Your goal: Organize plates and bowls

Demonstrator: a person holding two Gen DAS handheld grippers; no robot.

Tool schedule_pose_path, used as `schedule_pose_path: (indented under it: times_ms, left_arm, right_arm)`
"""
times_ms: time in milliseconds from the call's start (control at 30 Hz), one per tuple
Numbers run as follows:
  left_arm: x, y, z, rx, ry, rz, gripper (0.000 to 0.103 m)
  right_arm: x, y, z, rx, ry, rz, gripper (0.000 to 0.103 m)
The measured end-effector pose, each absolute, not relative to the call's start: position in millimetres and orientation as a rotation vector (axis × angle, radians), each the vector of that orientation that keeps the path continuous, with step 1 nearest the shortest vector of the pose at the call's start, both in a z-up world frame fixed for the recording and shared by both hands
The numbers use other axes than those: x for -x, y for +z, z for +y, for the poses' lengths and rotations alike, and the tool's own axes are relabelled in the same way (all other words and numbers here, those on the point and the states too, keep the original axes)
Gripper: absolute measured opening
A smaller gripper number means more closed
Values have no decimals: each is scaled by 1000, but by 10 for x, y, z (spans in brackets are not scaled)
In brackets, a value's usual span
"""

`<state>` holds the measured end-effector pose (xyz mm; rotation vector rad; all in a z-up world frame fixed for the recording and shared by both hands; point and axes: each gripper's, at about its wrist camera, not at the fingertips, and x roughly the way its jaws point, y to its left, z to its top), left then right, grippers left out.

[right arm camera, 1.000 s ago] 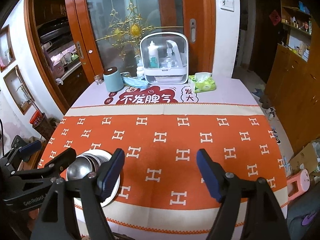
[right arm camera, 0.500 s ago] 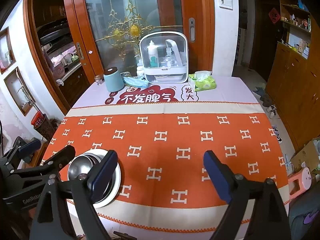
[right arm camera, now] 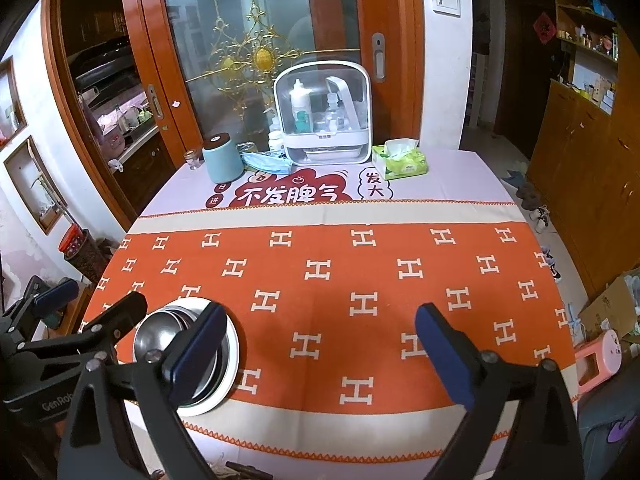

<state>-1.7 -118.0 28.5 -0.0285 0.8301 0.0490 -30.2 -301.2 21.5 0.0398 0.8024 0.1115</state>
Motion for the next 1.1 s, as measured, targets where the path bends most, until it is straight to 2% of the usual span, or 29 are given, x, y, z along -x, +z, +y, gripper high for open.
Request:
schedule_pose_path:
  times_ms: [1100]
  left_arm:
    - [51, 219, -1207, 36, 50, 842, 102]
  right_arm:
    - [356, 228, -2985, -45, 117, 796, 96]
